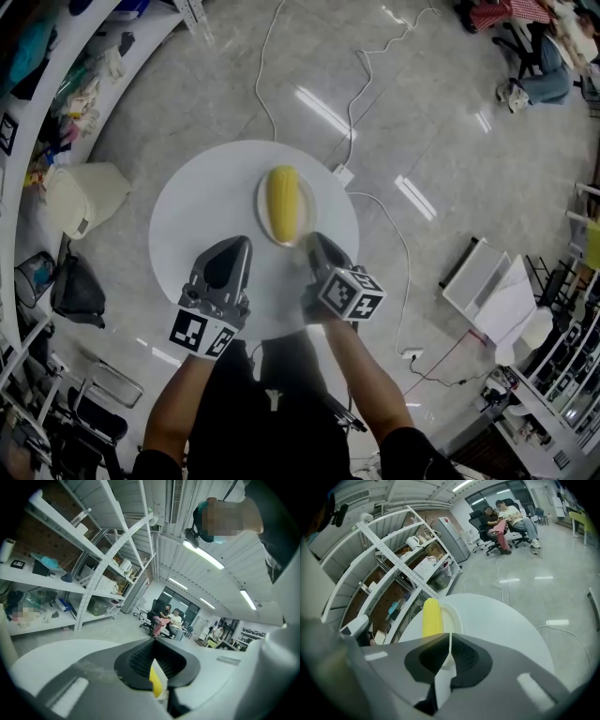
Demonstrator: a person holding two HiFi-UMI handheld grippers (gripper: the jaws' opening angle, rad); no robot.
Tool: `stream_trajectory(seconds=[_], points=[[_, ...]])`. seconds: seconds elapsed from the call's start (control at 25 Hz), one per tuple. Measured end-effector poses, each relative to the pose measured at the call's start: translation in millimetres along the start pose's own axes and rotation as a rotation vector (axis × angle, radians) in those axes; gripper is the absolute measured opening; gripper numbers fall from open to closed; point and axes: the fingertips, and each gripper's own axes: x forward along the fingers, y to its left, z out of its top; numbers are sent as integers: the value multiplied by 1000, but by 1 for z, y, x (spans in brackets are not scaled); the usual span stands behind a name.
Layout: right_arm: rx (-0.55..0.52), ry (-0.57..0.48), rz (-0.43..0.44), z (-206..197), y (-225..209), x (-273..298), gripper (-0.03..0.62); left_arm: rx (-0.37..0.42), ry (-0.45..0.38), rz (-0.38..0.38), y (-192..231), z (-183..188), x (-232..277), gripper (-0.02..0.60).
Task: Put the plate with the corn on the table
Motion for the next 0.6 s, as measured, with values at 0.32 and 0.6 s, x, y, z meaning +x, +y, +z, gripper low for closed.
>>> stream_trajectory(seconds=[0.32, 0.6], points=[[-15, -6, 34, 1, 16, -8, 9, 10, 2, -6, -11, 5, -7, 6], [-53, -32, 65, 8, 39, -21, 9, 29, -11, -18, -28, 19, -17, 6]])
